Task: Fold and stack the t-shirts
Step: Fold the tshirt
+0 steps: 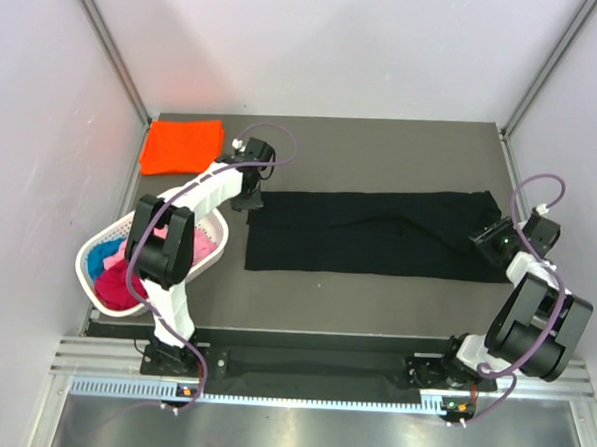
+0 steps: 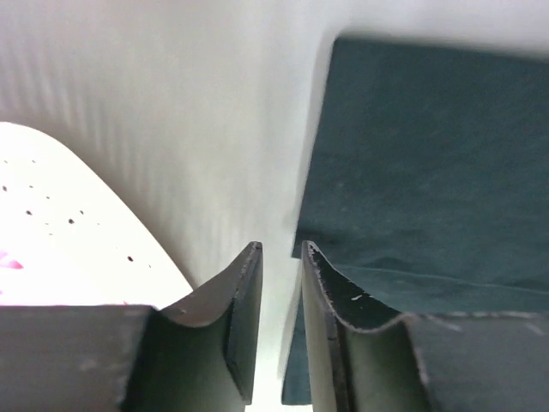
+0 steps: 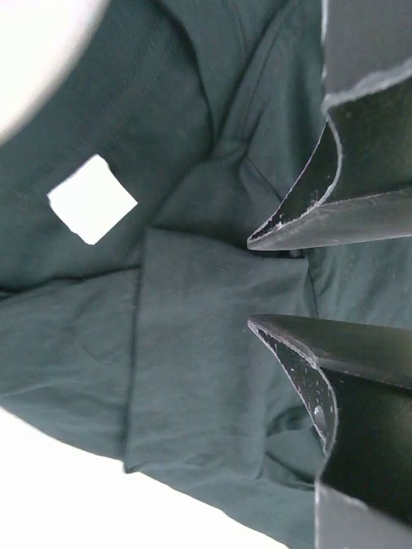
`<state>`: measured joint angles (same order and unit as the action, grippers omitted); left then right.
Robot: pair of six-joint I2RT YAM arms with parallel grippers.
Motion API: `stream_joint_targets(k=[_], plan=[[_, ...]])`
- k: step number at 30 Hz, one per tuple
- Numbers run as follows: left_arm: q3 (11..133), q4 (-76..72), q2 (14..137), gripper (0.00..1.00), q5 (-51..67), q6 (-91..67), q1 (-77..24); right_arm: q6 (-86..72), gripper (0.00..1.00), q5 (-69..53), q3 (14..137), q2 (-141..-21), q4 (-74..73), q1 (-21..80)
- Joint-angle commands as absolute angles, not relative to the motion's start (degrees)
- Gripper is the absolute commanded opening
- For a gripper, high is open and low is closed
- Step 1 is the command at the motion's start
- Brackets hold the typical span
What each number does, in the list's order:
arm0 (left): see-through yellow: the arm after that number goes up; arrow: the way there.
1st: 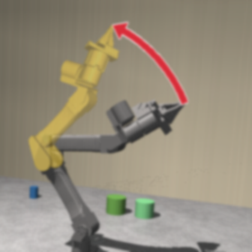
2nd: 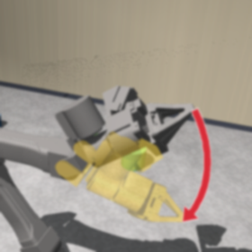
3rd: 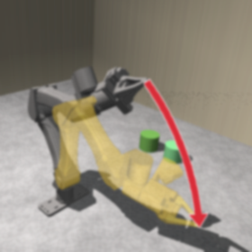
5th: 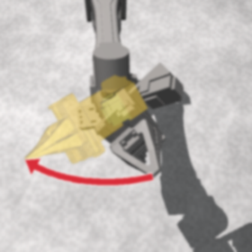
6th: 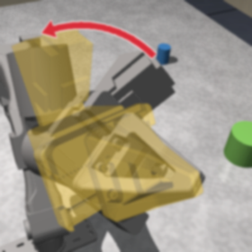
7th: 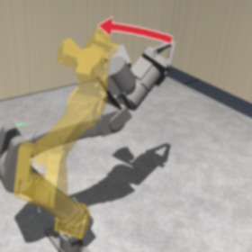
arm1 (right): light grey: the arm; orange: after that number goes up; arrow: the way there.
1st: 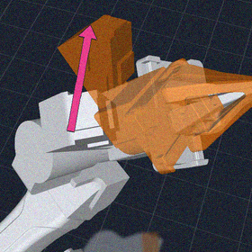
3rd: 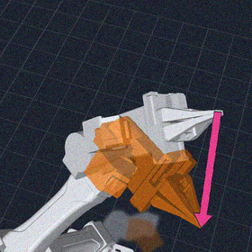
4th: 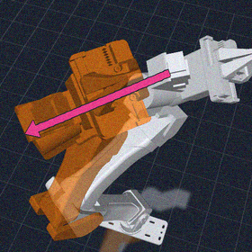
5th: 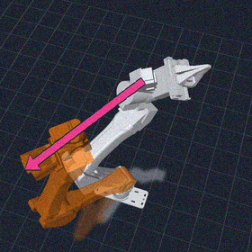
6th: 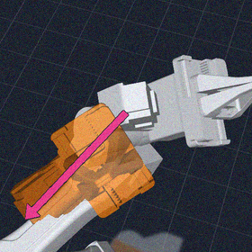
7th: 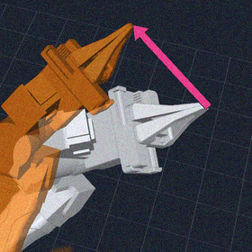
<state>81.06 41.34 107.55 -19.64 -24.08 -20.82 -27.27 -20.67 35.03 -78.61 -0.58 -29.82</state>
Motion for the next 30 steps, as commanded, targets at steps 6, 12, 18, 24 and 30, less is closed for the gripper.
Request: stream_joint_targets(k=[6,12,18,24,30], plan=[[87.63,38.51,106.87,0.31,-9.7,-24.17,-21.45,-25.05,0.38,-23.42,43.77,-74.18,-8.64,-27.96],[93.24,39.99,115.74,0.29,-9.23,-24.08,-21.45,-20.13,0.41,-27.51,50.0,-79.97,-7.12,-14.69],[97.91,41.66,121.28,0.29,-12.92,-24.08,-20.83,-18.2,0.39,-27.25,57.82,-90.07,-4.22,-4.58],[98.0,43.16,123.14,0.28,-15.03,-26.98,-18.99,-13.63,0.39,-27.17,66.78,-100.45,-5.18,2.28],[97.74,43.42,124.8,0.28,-13.89,-28.21,-18.98,-9.86,0.37,-21.65,73.47,-106.78,-10.26,7.29]])
